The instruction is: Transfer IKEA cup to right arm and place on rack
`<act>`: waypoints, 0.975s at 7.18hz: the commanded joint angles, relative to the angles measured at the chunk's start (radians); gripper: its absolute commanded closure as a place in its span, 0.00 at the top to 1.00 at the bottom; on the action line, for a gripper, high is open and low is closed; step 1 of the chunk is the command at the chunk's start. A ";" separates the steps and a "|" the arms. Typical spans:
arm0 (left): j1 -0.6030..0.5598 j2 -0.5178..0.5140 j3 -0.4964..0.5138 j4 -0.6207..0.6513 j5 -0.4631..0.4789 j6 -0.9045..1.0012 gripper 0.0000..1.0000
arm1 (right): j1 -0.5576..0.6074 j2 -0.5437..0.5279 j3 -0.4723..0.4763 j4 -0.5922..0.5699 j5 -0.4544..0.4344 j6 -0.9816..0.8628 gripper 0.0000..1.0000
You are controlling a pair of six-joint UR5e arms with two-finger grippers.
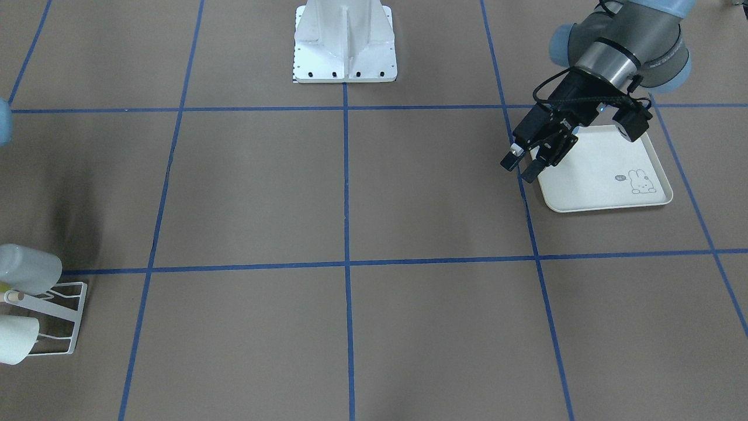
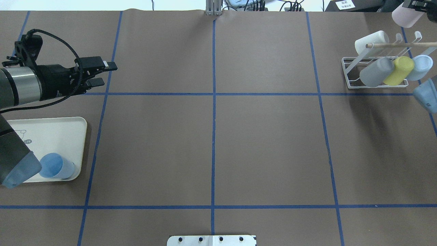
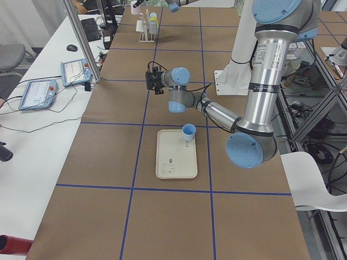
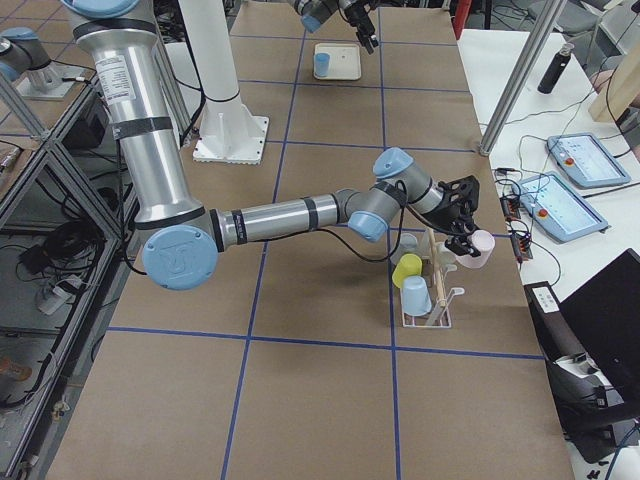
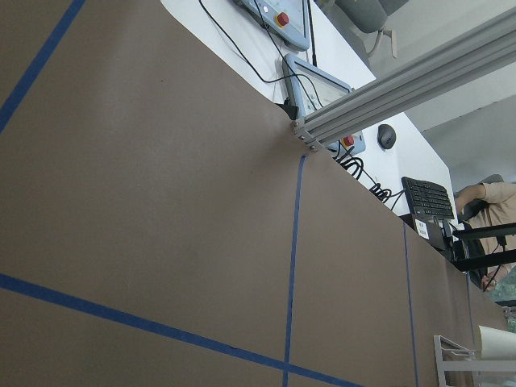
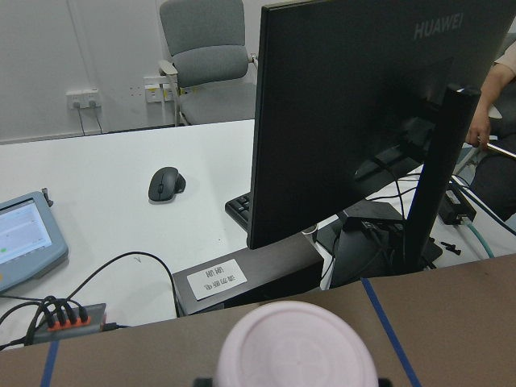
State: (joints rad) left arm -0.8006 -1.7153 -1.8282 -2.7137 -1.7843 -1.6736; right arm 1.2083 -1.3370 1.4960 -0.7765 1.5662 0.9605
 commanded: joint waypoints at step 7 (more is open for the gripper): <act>0.000 0.000 -0.002 0.000 0.002 -0.001 0.90 | -0.046 -0.033 -0.025 0.011 0.000 0.001 0.10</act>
State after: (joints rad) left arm -0.8007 -1.7148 -1.8301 -2.7136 -1.7825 -1.6751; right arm 1.1658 -1.3678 1.4722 -0.7655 1.5639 0.9654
